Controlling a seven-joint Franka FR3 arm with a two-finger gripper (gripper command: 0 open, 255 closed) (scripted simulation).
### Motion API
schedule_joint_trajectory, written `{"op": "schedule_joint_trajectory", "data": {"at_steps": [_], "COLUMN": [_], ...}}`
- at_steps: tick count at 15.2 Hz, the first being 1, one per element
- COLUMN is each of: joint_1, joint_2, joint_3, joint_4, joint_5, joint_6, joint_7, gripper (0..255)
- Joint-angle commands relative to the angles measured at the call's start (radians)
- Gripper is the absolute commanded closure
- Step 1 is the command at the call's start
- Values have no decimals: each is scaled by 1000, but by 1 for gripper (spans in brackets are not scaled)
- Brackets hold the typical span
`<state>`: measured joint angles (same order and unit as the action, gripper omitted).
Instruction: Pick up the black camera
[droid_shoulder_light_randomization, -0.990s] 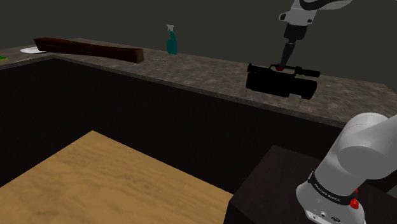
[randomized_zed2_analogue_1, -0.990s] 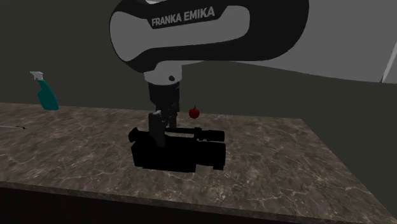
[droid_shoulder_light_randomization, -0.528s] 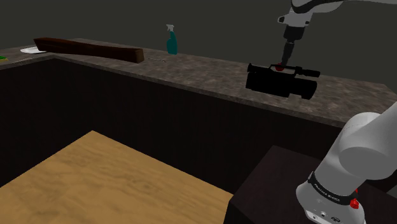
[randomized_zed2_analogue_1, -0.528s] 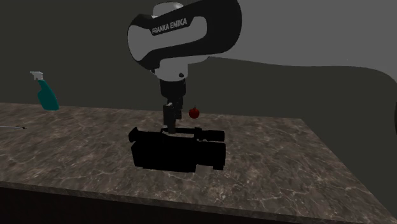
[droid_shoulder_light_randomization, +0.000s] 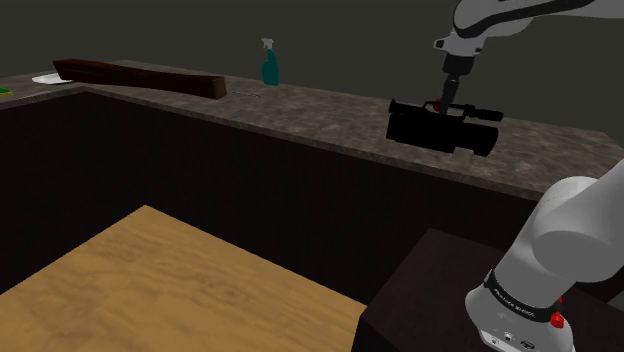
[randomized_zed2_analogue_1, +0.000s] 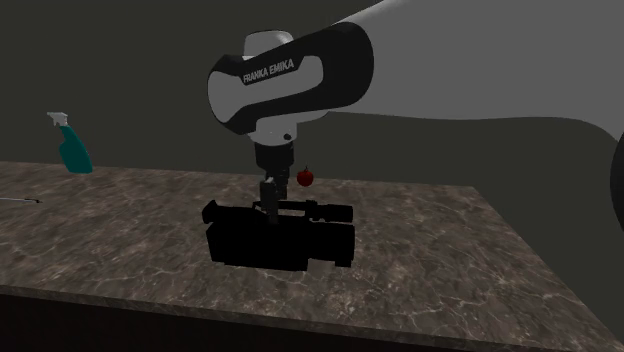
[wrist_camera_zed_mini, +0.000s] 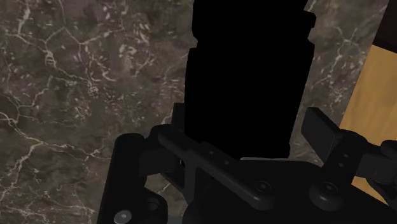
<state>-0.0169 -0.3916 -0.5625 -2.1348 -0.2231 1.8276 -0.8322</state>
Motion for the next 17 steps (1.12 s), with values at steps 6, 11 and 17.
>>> {"op": "schedule_joint_trajectory", "data": {"at_steps": [6,11,17], "joint_1": [0,1,6], "joint_2": [1,0,3], "joint_3": [-1,1,11], "joint_4": [-4,8,90], "joint_5": [0,1,9], "joint_6": [5,-7,-87], "joint_7": [0,0,-5], "gripper": [255,255,255]}}
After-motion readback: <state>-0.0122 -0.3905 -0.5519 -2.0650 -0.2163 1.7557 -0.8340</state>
